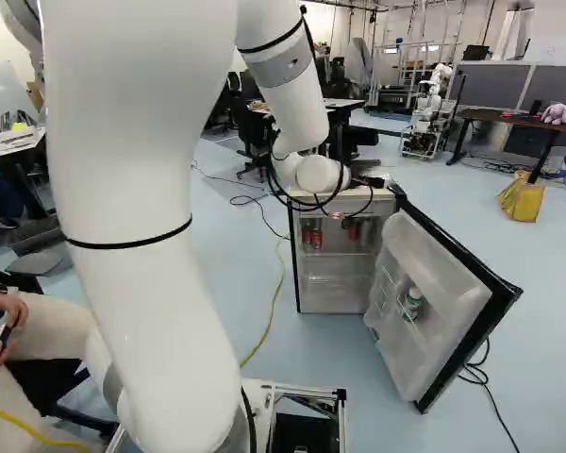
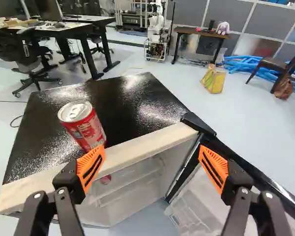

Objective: Grab a drink from the fridge

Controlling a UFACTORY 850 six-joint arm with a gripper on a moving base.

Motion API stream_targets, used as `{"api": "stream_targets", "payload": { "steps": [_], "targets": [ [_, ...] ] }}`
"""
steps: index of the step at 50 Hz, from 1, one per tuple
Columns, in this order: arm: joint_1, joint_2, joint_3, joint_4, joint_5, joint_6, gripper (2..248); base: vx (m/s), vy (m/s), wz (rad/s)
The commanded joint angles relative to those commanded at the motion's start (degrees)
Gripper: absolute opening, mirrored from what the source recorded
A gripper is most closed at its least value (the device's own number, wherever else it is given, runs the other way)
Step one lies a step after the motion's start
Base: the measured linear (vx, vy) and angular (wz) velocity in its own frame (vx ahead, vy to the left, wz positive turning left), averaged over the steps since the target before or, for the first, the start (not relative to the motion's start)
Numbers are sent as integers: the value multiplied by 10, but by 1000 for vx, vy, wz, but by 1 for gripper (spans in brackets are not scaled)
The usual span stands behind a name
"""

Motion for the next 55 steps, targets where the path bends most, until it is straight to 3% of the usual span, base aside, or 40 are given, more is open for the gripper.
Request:
{"api": "stream_targets", "payload": {
  "steps": [37, 55],
  "targets": [
    [-62, -16, -29, 0, -52, 0, 247, 0, 0, 0],
    [-90, -10, -47, 15, -122, 0, 247, 0, 0, 0]
  ]
}}
